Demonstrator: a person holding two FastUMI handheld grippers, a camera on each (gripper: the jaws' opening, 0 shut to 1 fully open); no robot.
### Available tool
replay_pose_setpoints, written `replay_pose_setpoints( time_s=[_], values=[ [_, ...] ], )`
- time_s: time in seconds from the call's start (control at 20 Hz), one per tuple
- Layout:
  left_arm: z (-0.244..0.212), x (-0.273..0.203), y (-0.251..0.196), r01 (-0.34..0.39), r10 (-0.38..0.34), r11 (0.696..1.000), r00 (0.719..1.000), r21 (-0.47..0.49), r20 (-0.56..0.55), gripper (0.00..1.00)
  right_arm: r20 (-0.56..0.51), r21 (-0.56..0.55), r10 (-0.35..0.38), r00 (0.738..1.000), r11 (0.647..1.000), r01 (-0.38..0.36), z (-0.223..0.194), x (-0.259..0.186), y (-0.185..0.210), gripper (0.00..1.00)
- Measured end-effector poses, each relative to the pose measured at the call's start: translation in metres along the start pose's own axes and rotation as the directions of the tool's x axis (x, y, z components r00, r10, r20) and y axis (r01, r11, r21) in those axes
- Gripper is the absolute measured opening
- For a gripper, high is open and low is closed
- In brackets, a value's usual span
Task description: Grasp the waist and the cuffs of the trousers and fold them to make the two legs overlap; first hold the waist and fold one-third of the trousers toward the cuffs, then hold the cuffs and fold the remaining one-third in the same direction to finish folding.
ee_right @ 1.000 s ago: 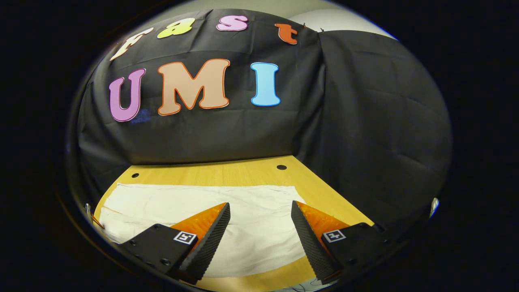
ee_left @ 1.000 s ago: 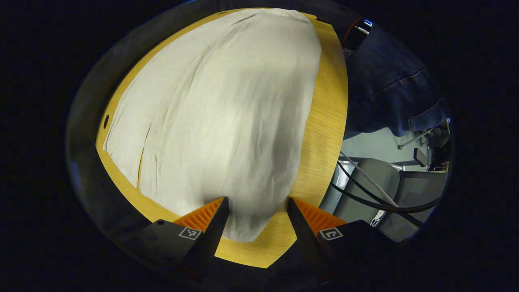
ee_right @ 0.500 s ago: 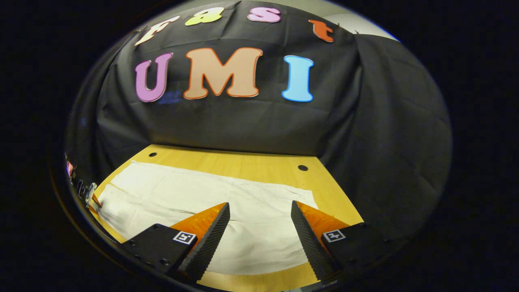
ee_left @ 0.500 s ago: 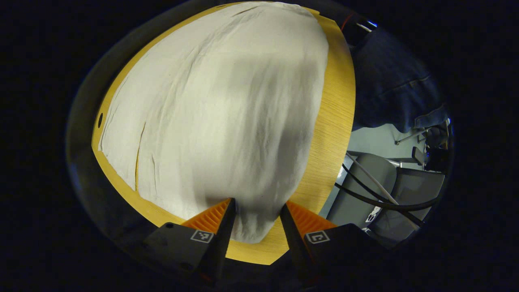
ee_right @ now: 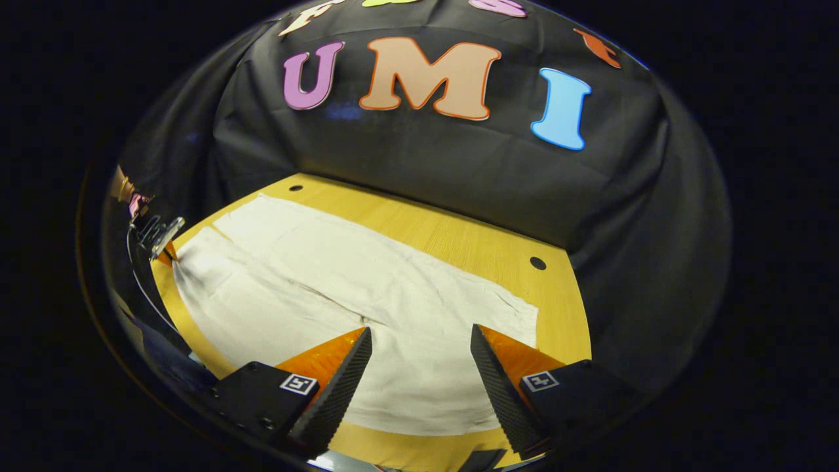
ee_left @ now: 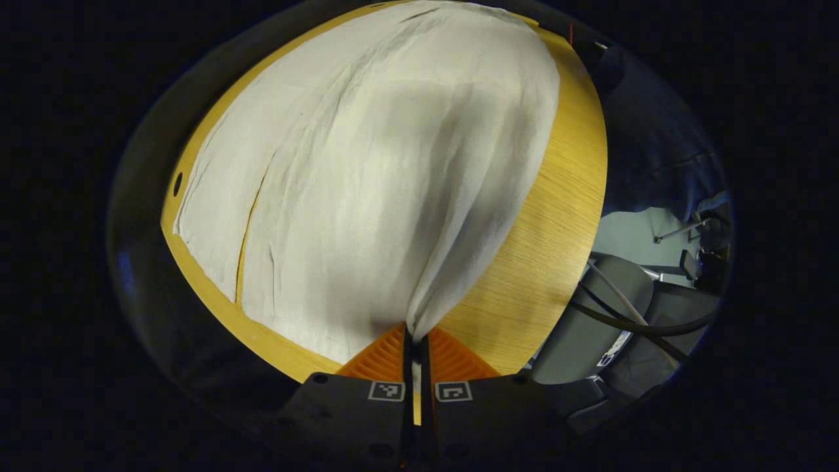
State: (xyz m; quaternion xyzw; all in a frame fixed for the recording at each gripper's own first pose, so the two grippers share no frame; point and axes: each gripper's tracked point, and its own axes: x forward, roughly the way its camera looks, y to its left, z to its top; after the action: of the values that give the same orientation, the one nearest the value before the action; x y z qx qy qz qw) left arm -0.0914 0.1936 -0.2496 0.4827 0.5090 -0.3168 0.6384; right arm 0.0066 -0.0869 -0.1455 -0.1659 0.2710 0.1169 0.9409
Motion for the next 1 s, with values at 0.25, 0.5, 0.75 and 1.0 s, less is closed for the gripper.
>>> replay_pose_setpoints(
  time_s=[0.25, 0.5, 0.75, 1.0],
  values=[
    [0.0, 0.001, 0.001, 0.0, 0.0, 1.0, 1.0, -0.023, -0.018, 0.02, -0.195, -0.27, 0.081, 0.978, 0.954, -0.133, -0.056, 0.009, -0.017, 0.98],
    [0.0, 0.001, 0.001, -0.022, 0.021, 0.999, 0.999, -0.03, -0.031, 0.02, -0.402, -0.406, 0.169, 0.9, 0.848, -0.341, -0.116, 0.01, -0.014, 0.98],
    [0.0, 0.0, 0.001, -0.041, 0.039, 0.998, 0.998, -0.039, -0.046, 0.02, -0.573, -0.457, 0.189, 0.797, 0.735, -0.502, -0.167, 0.013, -0.015, 0.98],
    [-0.001, -0.001, 0.0, -0.041, 0.038, 0.998, 0.998, -0.042, -0.058, 0.02, -0.662, -0.423, 0.196, 0.723, 0.698, -0.577, -0.187, 0.017, -0.017, 0.98]
  ],
)
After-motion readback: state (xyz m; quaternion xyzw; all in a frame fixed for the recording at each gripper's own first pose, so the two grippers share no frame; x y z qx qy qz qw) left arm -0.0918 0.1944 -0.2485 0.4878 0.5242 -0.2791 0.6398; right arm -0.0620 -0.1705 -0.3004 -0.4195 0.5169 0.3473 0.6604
